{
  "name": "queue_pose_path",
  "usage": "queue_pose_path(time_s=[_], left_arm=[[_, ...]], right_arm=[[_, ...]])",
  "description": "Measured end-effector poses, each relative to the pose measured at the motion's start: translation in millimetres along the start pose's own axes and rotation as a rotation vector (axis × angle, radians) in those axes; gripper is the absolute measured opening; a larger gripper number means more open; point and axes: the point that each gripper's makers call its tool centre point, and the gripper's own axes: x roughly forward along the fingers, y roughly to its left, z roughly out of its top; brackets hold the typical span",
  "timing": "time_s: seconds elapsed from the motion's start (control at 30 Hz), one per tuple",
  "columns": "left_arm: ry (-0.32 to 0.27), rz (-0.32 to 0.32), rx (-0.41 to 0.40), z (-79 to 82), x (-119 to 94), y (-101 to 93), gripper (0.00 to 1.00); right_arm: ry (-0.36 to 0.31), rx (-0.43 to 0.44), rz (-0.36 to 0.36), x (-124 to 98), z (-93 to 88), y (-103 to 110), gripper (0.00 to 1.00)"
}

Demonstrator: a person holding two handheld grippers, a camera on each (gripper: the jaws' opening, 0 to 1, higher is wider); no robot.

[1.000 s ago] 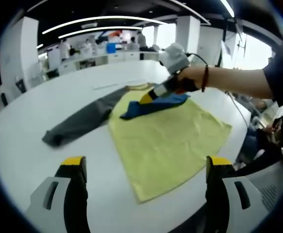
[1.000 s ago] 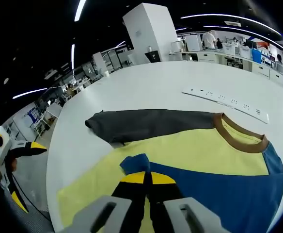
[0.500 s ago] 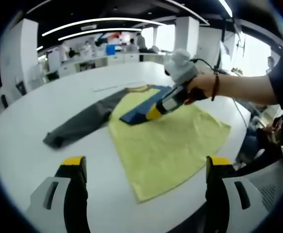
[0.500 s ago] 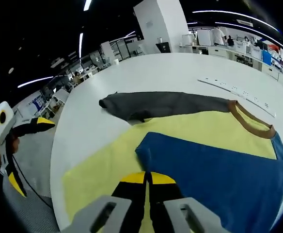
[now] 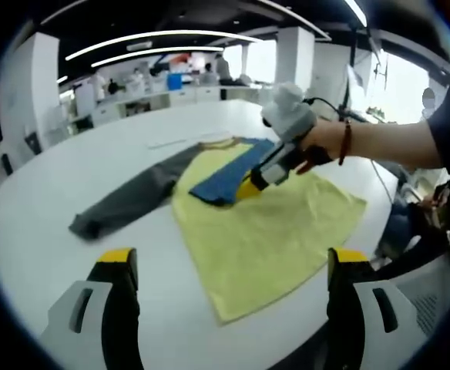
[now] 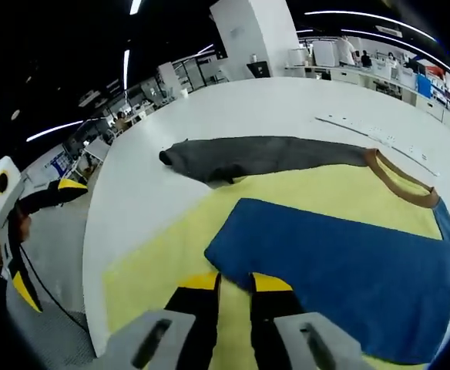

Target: Fold the garment on the visible template until the final outline fits inside the template.

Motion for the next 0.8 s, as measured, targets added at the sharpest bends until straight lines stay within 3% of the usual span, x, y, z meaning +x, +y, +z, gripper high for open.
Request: queue_pose_path(time_s=[0.17, 0.47, 0.63, 0.8], left_arm=[[-0.003, -0.002, 0.006, 1.8, 0, -2.1, 0.99], [-0.011, 0.010, 0.007, 4.8, -2, -1.7, 0.99], [-0.010, 0.018, 0.006, 5.7, -2, -0.7, 0.99], [-0.010, 0.022, 0.006, 5.5, -3, -0.1, 0.99]], right_arm=[[-0.048, 0.015, -0.032, -15, 12.1, -10, 0.21], [-0.088, 0.022, -0.101, -38, 20.2, -30, 0.42], [-0.102, 0.029, -0.148, -51, 20.1, -43, 0.57], [-0.107, 0.041, -0.173, -63, 16.1, -51, 0.65]])
